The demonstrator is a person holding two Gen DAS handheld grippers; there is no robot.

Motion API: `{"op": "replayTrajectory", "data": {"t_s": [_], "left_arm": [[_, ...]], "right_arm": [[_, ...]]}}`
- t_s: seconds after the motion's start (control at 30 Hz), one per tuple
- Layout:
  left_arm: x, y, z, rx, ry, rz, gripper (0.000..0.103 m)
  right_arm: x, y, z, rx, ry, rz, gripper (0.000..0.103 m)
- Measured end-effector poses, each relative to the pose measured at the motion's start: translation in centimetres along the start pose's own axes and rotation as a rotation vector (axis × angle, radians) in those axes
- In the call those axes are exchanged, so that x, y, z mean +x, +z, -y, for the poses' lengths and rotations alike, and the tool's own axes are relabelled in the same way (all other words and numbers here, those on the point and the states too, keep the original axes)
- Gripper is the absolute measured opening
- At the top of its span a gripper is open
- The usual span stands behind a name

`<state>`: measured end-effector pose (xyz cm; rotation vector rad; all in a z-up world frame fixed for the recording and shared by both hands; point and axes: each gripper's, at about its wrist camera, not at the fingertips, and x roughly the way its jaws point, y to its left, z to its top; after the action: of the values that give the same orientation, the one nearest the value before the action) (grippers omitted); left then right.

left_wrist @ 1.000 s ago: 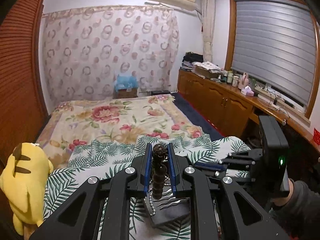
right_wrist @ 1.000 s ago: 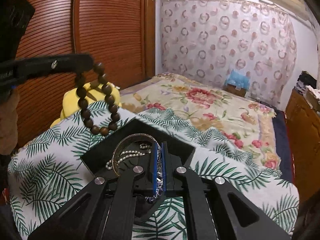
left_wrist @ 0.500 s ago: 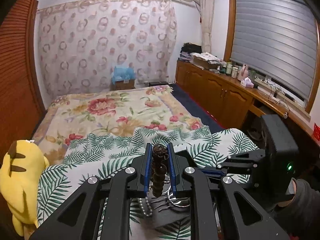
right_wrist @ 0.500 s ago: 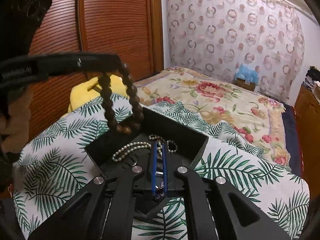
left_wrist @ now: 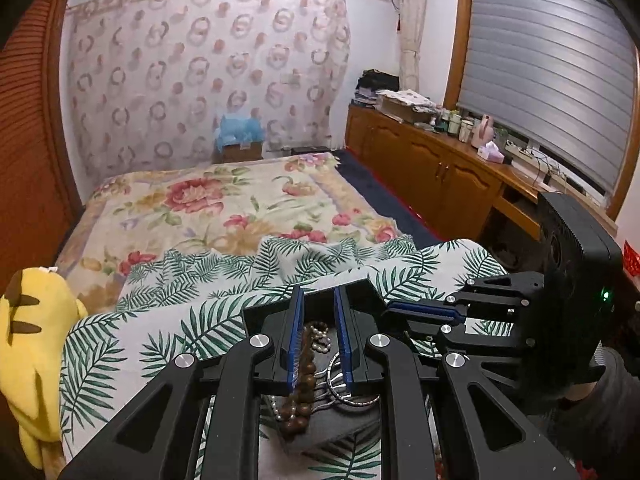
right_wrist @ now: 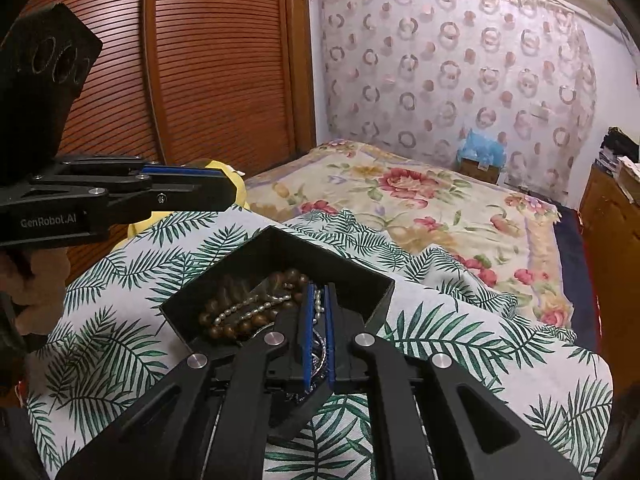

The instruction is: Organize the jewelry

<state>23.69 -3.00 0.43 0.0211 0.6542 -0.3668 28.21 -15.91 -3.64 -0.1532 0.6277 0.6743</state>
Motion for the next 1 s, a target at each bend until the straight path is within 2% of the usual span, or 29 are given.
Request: {"op": "replayTrajectory", "data": {"t_s": [0.2, 0.5, 0.7, 0.8, 1.0], "left_arm": [[-0.6, -1.2, 0.4, 0.008, 0.0, -0.012, 0.015], [-2.1, -4.0, 0.8, -0.003, 0.007, -0.035, 0.016], [-3.6, -5.7, 0.8, -0.007, 0.017, -0.037, 0.016], [-4.5, -6.3, 0.7, -0.021, 0.022, -0.033, 0.023], [-6.0, -8.1, 0.9, -0.02, 0.031, -0.035, 0.027]], "right_arm": [[-0.4, 0.2, -0.2, -0.006, -0.005, 0.009, 0.006], [-3.4, 0.1, -2.2, -0.024, -0.023, 0.03, 0.006], [-5.3, -1.7, -3.5, -0.018, -0.042, 0.02, 0.006], [-6.0, -2.8, -4.1, -0.006, -0.05, 0.01, 0.006], [-7.2, -5.2, -5.0, 0.028, -0.058, -0.006, 0.006]]}}
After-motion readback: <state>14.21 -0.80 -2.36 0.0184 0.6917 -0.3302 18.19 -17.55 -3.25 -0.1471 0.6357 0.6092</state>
